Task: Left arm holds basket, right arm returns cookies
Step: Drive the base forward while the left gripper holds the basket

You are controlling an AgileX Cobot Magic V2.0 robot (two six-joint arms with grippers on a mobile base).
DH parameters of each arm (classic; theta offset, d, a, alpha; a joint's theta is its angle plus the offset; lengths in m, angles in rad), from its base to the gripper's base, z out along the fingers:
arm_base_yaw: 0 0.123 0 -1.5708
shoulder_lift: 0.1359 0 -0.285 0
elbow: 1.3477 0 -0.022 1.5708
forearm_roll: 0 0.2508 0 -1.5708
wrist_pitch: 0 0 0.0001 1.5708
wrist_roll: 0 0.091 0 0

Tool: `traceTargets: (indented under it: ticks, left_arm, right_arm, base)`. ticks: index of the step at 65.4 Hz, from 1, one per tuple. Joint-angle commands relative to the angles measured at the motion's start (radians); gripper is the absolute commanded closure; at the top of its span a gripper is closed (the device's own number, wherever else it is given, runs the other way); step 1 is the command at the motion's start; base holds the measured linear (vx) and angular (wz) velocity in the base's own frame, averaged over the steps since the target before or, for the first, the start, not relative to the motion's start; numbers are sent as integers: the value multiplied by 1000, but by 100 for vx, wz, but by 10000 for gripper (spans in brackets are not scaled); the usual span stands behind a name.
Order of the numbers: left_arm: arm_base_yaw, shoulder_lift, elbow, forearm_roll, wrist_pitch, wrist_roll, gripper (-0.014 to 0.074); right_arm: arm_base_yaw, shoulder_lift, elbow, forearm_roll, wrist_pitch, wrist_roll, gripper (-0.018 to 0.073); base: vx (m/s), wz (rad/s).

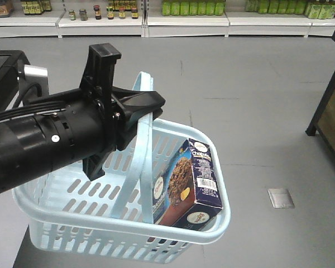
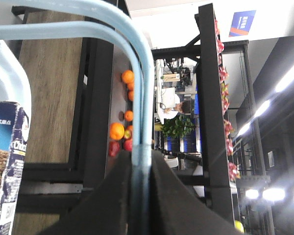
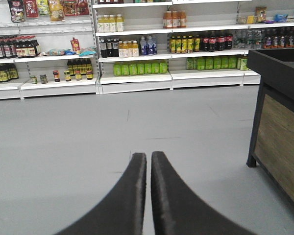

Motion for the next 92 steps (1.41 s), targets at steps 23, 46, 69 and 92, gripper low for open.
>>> traceTargets:
  ticks: [23, 46, 69, 92]
  left_arm:
    - [-4, -22, -44, -42, 21, -1, 599]
    - [-4, -22, -44, -42, 20, -1, 599]
    - [-4, -22, -44, -42, 20, -1, 599]
    - [-4, -22, -44, -42, 20, -1, 599]
  right_arm:
    - [0, -10, 17, -10, -75, -4, 562]
    - [0, -10, 17, -10, -75, -4, 562]
    - [0, -10, 17, -10, -75, -4, 562]
    - [0, -9, 17, -10, -75, -4, 562]
  base:
    - [55, 4]
    - [55, 5]
    - [55, 7]
    - [53, 8]
